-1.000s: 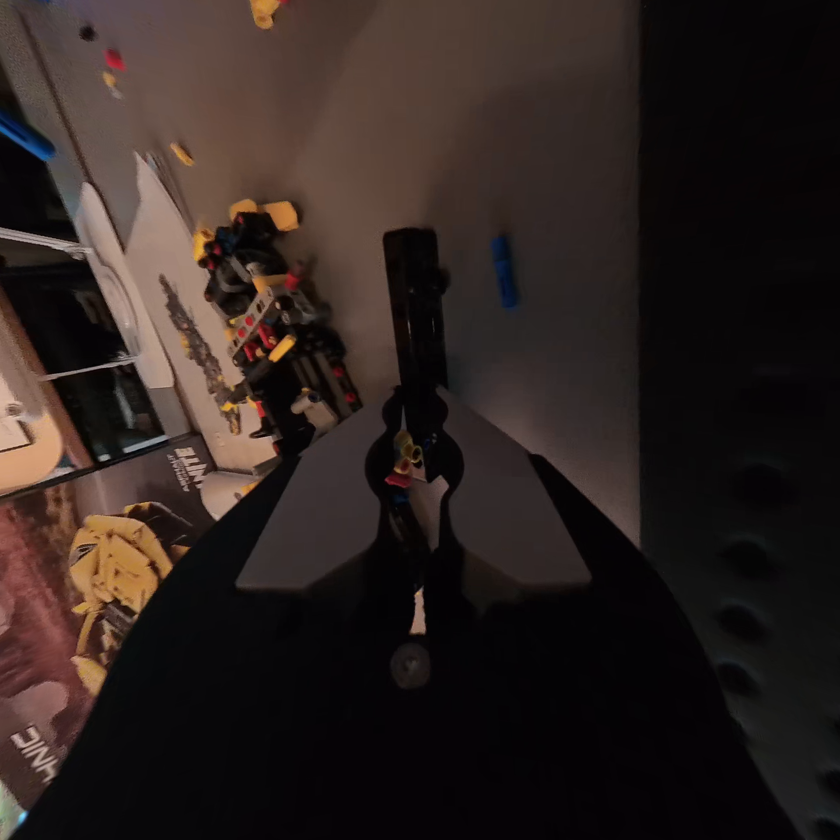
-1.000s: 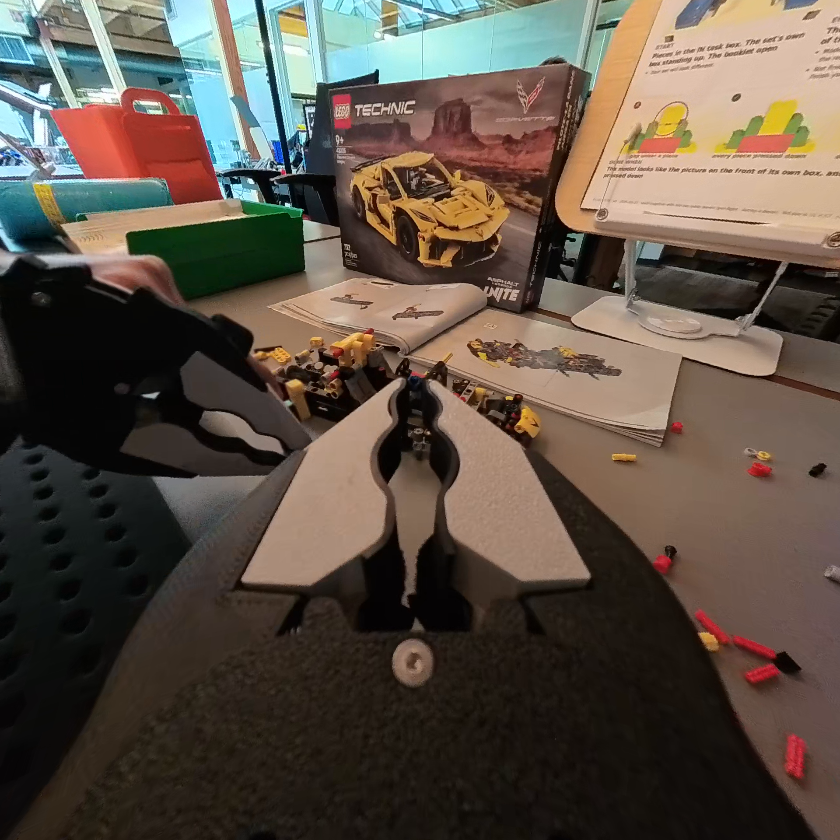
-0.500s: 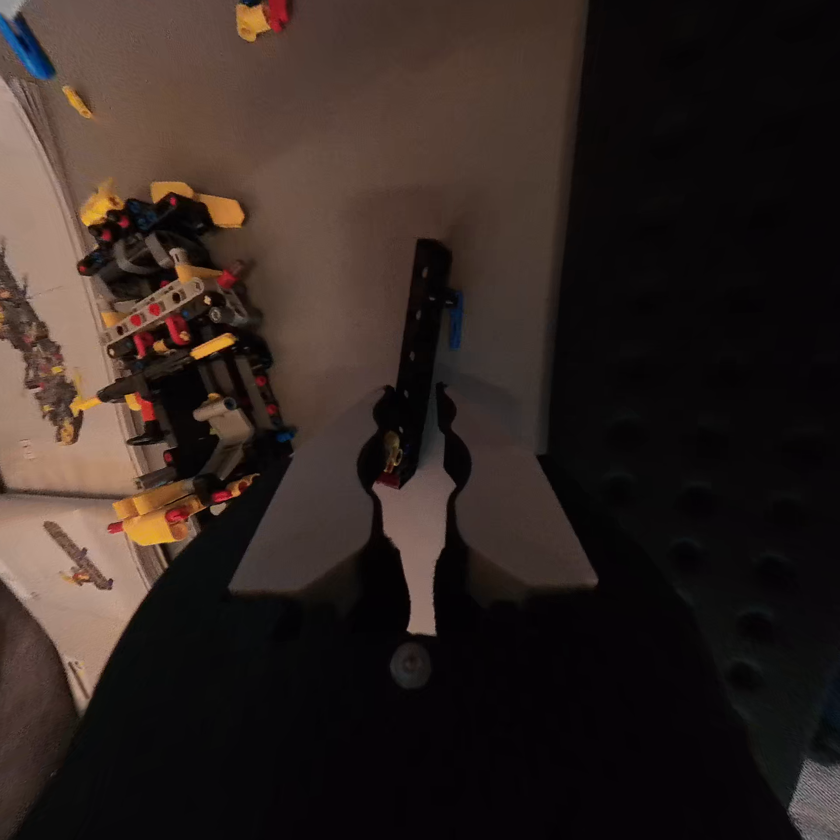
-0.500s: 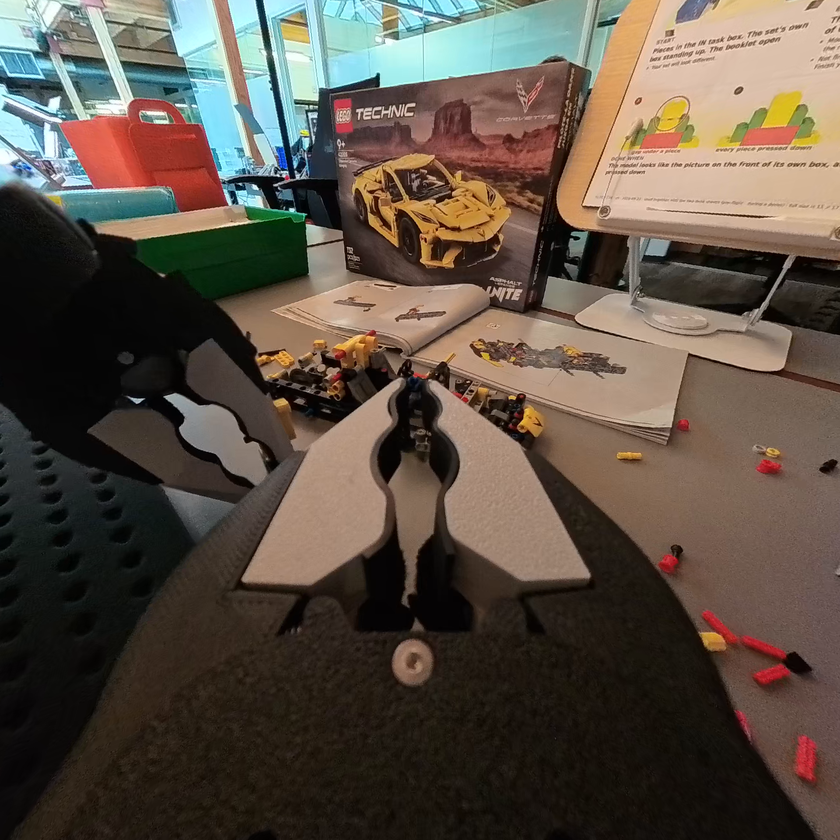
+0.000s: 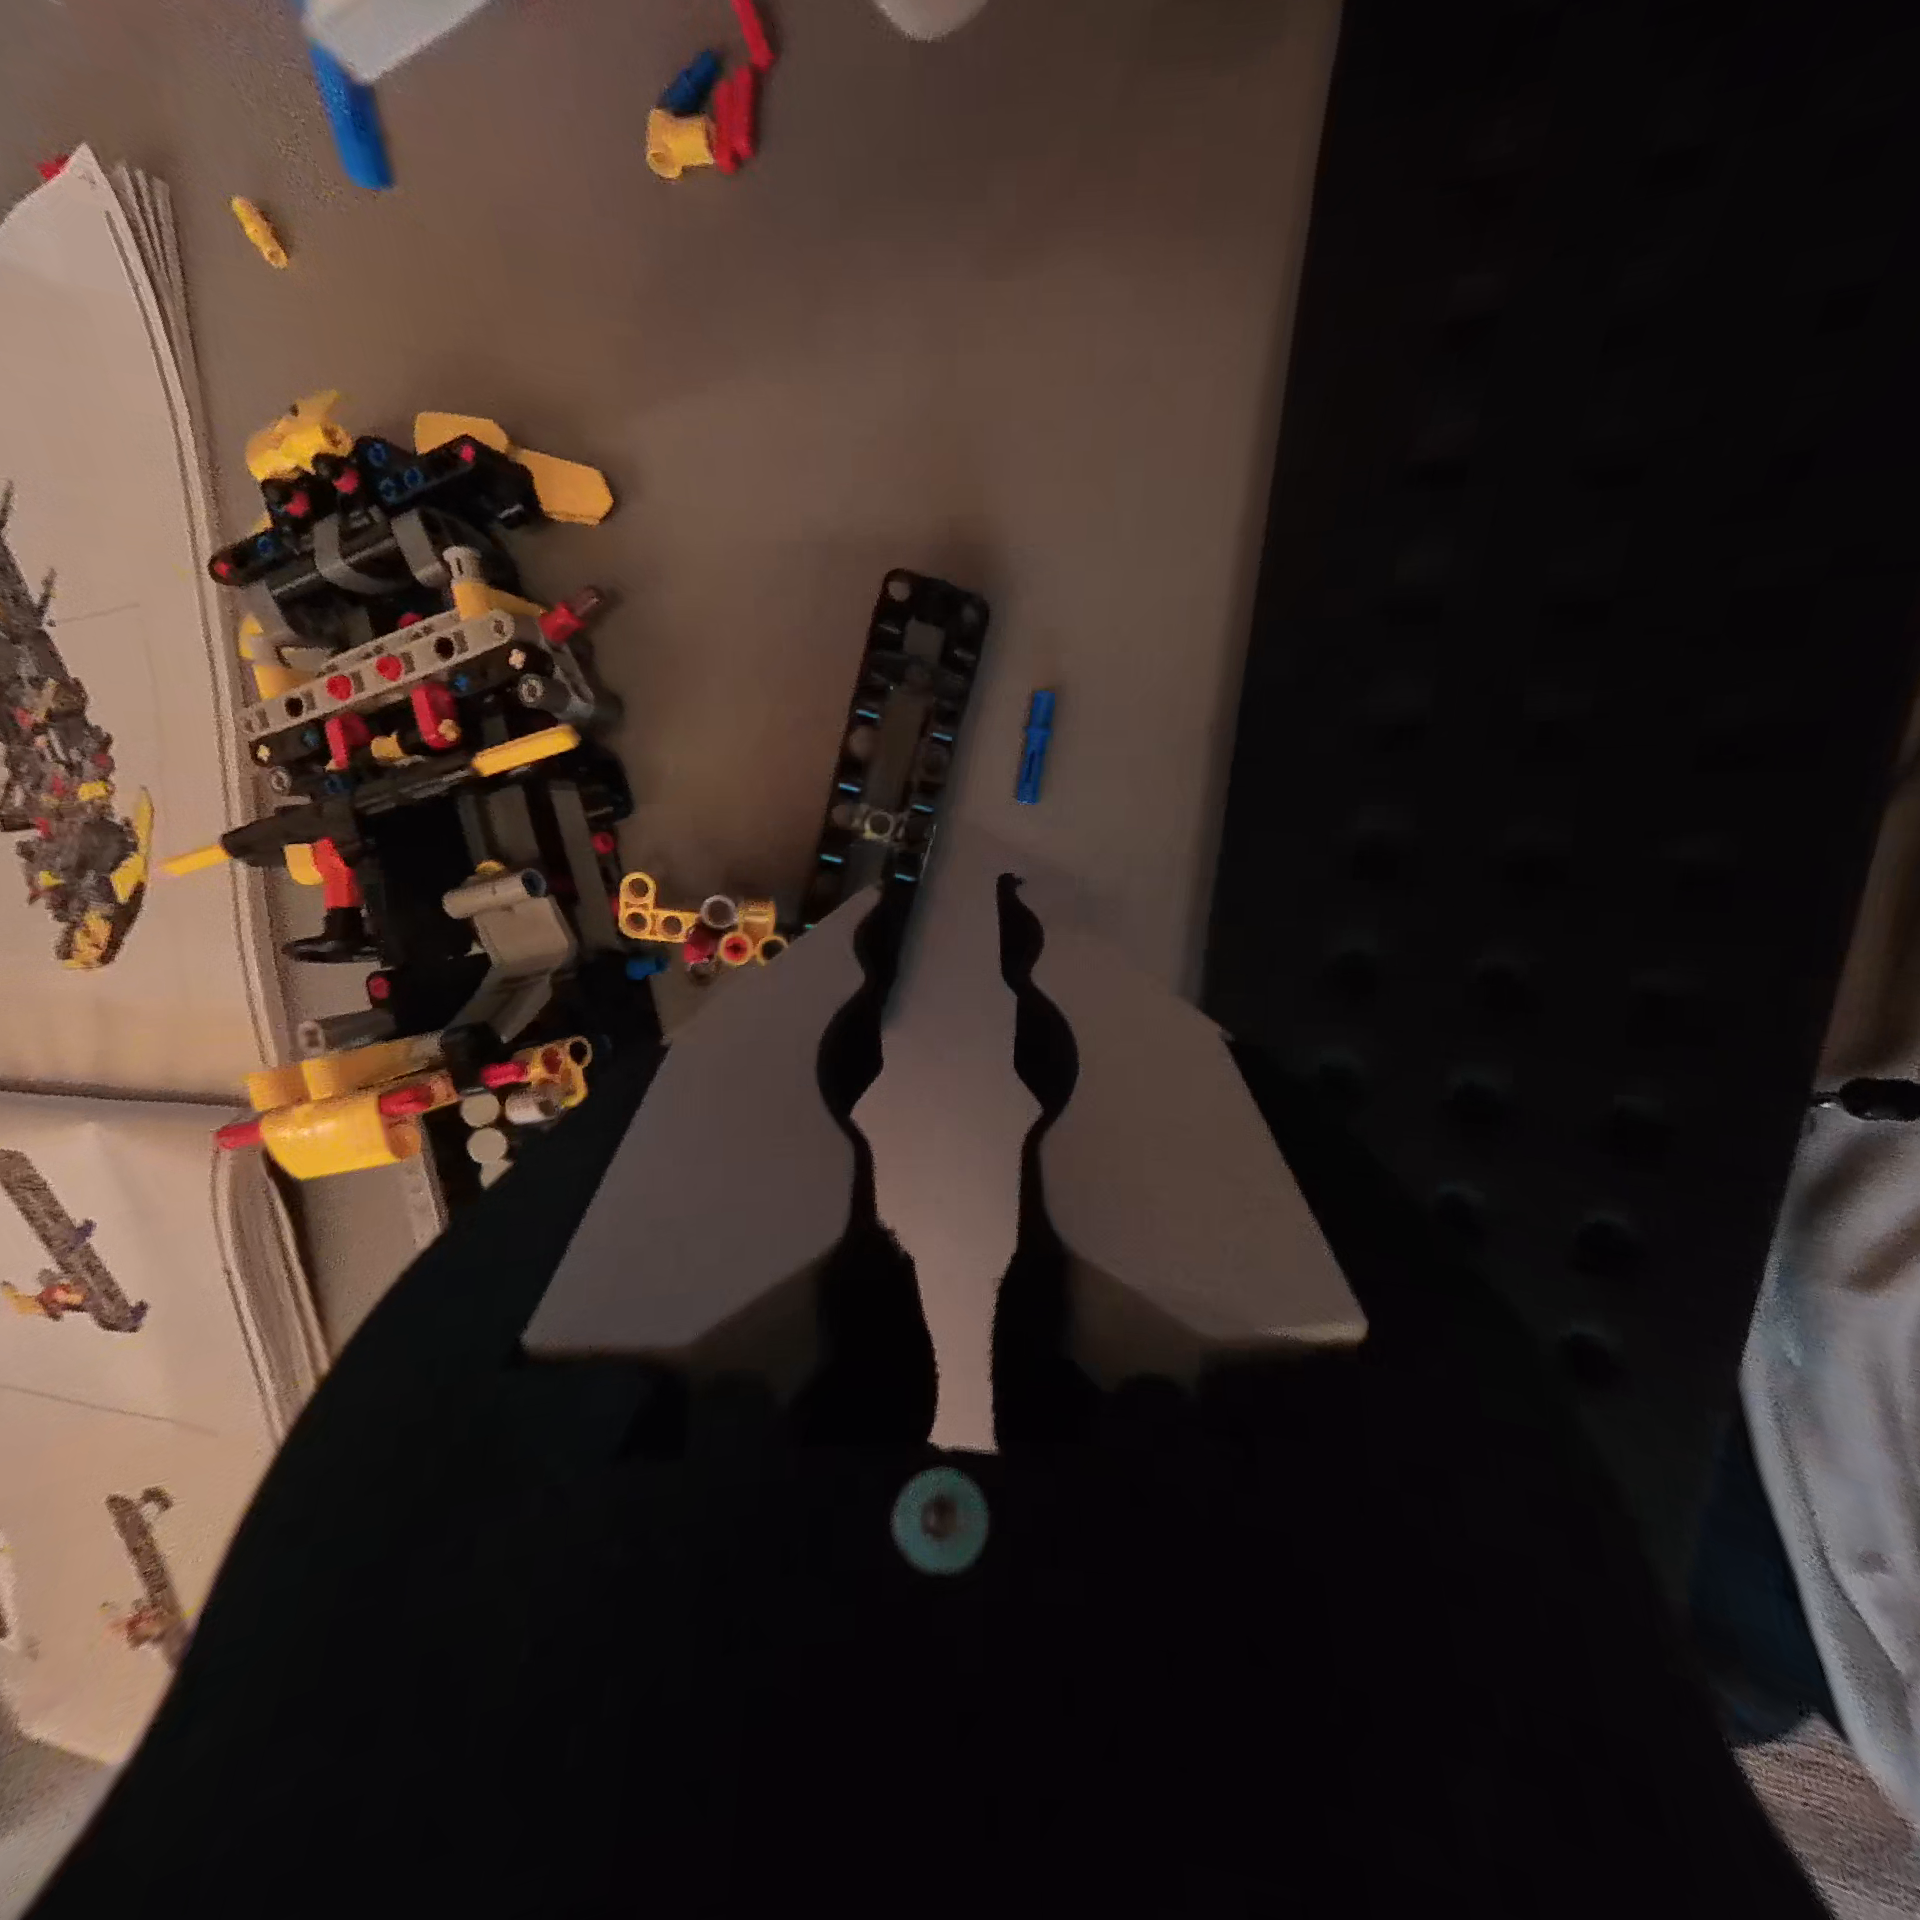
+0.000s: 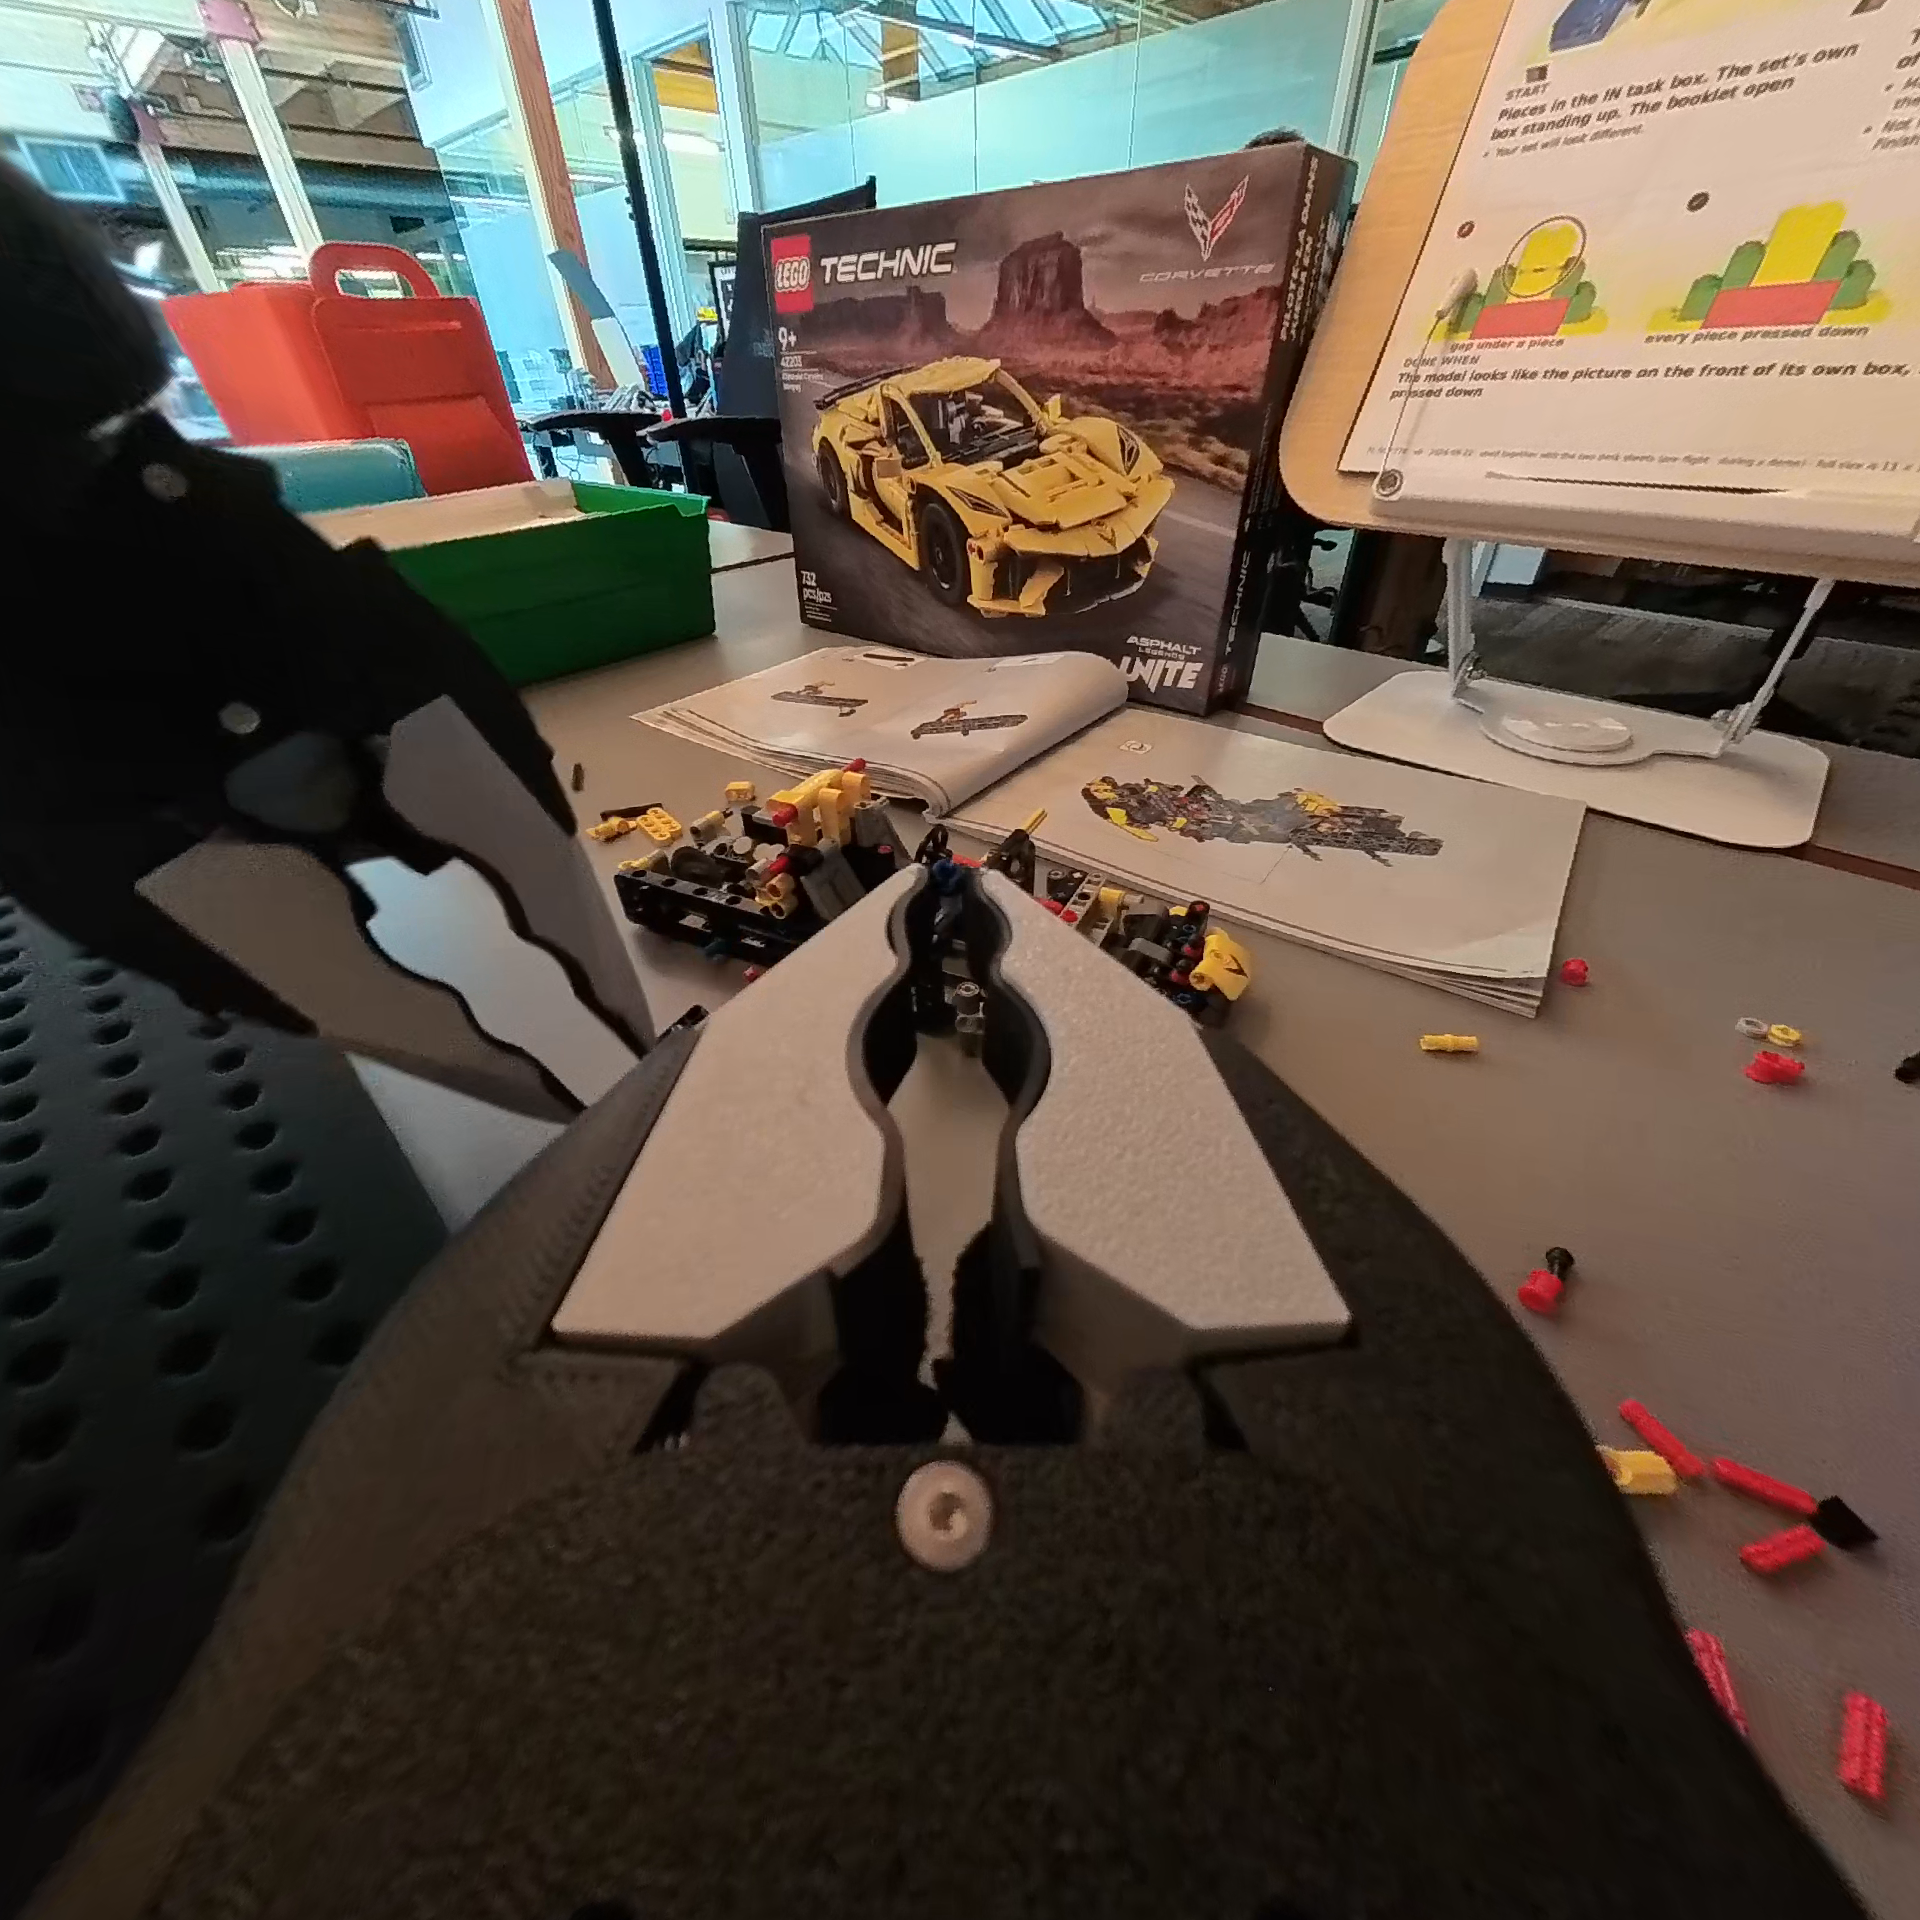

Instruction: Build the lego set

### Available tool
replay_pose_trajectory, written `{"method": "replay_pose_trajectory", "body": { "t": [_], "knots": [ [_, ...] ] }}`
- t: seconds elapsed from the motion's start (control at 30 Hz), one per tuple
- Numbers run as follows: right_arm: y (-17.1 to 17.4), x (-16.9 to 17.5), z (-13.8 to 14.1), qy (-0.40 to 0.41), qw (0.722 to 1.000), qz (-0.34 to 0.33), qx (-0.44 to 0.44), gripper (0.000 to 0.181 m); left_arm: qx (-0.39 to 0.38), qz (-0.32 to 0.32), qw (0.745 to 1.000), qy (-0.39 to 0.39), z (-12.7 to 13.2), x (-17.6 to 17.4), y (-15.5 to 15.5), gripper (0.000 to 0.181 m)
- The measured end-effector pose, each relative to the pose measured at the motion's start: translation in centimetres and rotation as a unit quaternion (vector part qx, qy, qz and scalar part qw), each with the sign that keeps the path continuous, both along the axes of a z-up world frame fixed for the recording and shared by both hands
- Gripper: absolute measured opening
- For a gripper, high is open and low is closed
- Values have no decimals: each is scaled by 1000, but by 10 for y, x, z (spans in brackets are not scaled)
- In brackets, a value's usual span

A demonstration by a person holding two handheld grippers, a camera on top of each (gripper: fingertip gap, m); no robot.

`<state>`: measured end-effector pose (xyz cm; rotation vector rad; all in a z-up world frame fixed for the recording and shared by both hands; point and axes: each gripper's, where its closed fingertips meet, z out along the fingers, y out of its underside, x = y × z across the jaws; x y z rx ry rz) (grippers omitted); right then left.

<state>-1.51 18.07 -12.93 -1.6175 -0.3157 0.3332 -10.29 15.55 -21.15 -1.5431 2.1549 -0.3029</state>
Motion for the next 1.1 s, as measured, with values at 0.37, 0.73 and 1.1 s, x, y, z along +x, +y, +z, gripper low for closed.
{"method": "replay_pose_trajectory", "body": {
  "t": [0.37, 0.73, 1.1],
  "knots": [
    [0, 1, 1, 14, 1000, 3, -1, 3, -133, -212, 953, 173, -2, 8, 9, 35],
    [-1, 5, 3, 37, 999, 8, 0, 3, -144, -268, 892, 335, -28, -4, 13, 26],
    [0, 8, 1, 33, 999, -1, -3, 4, -286, -220, 901, 239, -4, 4, -8, 8]
  ]
}}
